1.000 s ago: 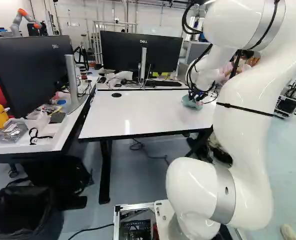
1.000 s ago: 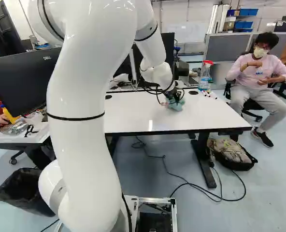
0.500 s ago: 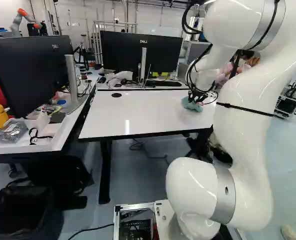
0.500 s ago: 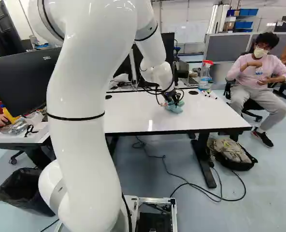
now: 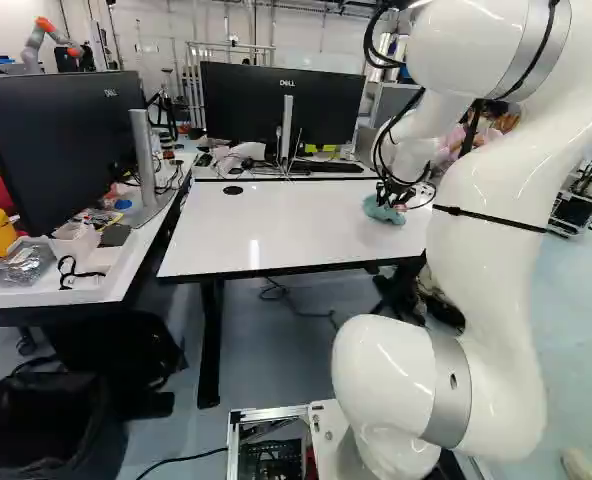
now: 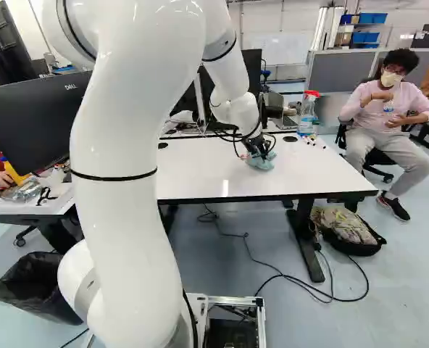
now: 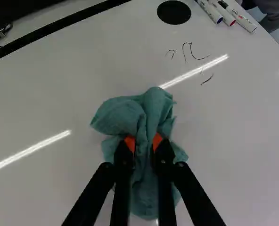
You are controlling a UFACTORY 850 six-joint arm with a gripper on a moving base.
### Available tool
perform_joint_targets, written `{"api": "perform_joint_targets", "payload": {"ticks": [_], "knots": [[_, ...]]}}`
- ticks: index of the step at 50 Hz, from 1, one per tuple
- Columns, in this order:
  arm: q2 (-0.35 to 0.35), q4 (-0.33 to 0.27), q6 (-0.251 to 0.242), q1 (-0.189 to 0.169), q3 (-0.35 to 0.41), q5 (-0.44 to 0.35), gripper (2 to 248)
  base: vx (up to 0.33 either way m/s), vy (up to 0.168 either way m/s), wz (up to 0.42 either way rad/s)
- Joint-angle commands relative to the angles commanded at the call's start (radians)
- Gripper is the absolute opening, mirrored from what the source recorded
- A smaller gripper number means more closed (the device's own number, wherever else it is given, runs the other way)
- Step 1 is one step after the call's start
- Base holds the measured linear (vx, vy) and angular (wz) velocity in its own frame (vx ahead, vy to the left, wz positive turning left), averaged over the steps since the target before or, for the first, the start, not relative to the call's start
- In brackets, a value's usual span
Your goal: Clean the table with the green towel
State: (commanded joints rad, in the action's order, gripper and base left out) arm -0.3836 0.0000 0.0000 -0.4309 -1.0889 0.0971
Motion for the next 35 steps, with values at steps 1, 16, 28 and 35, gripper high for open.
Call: {"api": "perform_joint_targets", "payload": {"ticks": [1,16,28,35], "knots": [[0.0,0.0,0.0,0.0,0.0,0.0,59,0.0,0.0,0.0],[-0.014,0.0,0.0,0.001,-0.017,0.0,59,0.0,0.0,0.0],[-0.063,0.0,0.0,0.001,-0.082,0.0,59,0.0,0.0,0.0],[-0.091,0.0,0.0,0.007,-0.118,0.0,59,0.0,0.0,0.0]]}}
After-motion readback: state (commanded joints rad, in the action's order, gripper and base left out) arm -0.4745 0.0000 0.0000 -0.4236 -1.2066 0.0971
